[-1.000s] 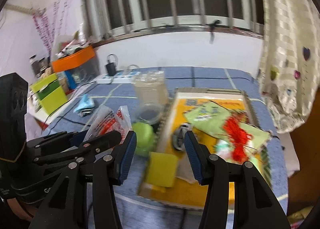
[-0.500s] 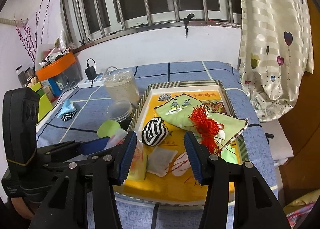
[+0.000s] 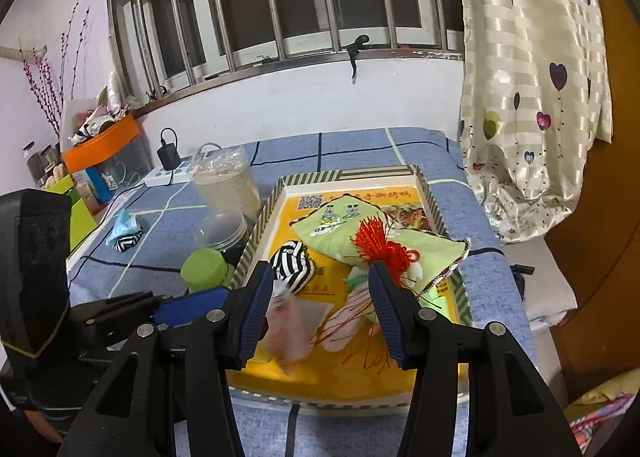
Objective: Organize soft objects
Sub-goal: 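Lower the plastic bag into the box and open the left tool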
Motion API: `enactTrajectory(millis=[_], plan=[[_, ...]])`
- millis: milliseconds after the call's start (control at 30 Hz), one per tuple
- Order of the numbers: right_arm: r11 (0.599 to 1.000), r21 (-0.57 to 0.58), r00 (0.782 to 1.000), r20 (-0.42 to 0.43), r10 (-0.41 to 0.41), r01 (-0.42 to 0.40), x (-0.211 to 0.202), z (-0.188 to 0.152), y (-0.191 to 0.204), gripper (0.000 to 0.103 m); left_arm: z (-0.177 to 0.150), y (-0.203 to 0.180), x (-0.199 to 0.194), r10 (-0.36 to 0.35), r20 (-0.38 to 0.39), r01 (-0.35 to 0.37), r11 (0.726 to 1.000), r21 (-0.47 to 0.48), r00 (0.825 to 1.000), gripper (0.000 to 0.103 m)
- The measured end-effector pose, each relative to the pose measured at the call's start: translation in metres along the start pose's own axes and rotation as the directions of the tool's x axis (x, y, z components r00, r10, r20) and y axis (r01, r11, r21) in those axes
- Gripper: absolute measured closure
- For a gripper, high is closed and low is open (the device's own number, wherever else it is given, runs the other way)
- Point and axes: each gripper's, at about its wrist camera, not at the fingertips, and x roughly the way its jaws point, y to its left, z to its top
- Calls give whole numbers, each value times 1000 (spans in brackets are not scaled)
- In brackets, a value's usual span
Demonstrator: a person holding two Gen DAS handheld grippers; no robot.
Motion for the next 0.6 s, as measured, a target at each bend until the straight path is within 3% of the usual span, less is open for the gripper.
enactTrajectory(millis=[333, 600], plan=[[999, -23, 999, -2, 44, -44, 3, 1, 14, 52, -2, 20, -24, 133, 38, -131, 990, -55, 990, 59], [991, -91, 995, -14, 99, -99, 9, 4, 48, 52, -6, 47, -58, 271, 93, -259, 958, -125, 958, 59]])
